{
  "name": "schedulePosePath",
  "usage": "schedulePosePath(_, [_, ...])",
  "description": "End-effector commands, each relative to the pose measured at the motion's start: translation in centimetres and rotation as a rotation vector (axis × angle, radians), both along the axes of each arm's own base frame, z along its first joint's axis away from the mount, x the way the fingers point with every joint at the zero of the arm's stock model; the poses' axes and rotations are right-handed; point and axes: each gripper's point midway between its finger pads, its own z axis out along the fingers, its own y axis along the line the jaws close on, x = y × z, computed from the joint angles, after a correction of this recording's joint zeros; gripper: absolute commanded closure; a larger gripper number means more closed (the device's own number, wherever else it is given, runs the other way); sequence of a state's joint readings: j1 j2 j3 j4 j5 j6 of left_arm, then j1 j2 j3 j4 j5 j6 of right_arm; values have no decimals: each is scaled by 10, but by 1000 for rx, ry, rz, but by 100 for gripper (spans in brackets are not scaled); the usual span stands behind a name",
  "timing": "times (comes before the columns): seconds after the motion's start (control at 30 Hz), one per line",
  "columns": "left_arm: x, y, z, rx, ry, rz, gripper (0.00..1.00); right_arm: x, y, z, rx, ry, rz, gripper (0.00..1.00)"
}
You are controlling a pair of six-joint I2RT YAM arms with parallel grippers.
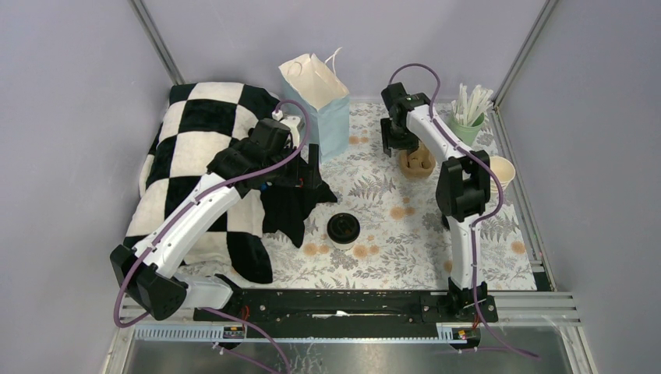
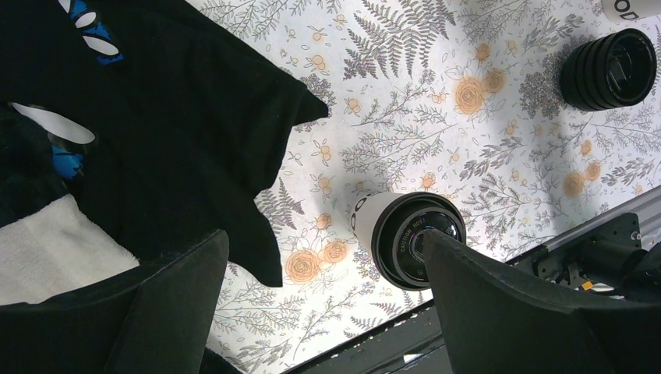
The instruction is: Pack the takeout coffee
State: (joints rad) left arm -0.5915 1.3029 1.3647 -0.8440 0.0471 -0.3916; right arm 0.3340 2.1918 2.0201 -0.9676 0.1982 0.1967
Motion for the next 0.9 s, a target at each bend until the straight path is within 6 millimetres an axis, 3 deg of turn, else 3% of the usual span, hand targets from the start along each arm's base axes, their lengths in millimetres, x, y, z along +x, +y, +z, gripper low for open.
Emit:
schedulePosePath(0.0, [7, -6, 12, -37, -41, -11, 1, 6, -2, 8, -7, -1, -21, 40])
schedulePosePath(0.3, [6, -5, 12, -35, -44, -12, 1, 0, -11, -4, -22, 39, -33, 71])
schedulePosePath(0.6, [6, -6, 11, -37, -39, -17, 1, -1, -18, -9, -66, 46, -44, 57])
schedulePosePath(0.87, [6, -6, 12, -40, -41, -18, 1, 4, -22, -16, -100, 46, -57, 65])
